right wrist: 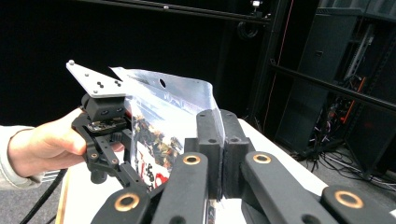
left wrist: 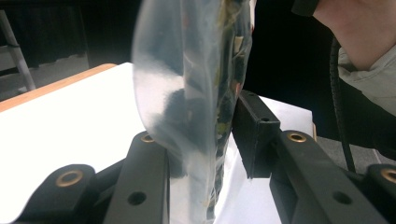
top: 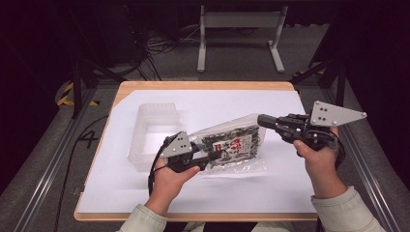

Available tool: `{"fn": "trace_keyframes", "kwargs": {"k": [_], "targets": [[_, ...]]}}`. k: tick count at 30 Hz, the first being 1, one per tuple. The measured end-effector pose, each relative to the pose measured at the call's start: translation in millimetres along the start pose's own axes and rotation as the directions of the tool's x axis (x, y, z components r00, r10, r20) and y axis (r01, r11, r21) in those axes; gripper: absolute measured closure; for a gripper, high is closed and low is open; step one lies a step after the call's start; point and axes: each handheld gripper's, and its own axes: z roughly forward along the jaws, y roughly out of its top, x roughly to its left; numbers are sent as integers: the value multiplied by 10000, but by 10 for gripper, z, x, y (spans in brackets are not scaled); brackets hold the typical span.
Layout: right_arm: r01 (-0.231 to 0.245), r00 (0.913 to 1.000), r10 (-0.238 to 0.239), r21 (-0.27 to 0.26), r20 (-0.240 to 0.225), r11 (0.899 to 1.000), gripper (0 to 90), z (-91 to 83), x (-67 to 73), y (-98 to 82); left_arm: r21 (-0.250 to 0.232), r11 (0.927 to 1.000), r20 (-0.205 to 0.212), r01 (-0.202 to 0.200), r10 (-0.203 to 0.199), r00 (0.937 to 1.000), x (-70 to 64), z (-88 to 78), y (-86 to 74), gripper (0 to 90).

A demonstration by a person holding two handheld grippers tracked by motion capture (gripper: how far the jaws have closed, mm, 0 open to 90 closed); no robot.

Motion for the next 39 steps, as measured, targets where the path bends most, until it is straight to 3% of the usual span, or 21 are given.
{"fn": "trace_keyframes", "kwargs": {"k": [9,17,23,28,33,39], "targets": [[163,9995,-162,-22,272,9999,860,-11,4,9,49,10000,150,-14,13,9999,-27,-25,38,700],[-44,9970,33,148,770,9999,672,-15,1,23,55,10000,281,20,-21,9996,-28,-50,76,719],[-248,9946,264,-171,1005,9995,487,-50,-28,37,-75,10000,186,64,-62,9998,4,-97,97,732],[-226,9912,250,-195,1304,9996,414,-77,-44,31,-215,9996,161,188,-184,9997,29,-130,105,733],[-450,9858,416,173,1625,9988,352,-111,-91,-32,-339,9994,58,120,-118,9999,57,-171,142,733],[-863,9799,728,654,1859,9941,346,-144,-152,-184,-609,9981,-114,78,-85,9999,133,-244,226,733]]}}
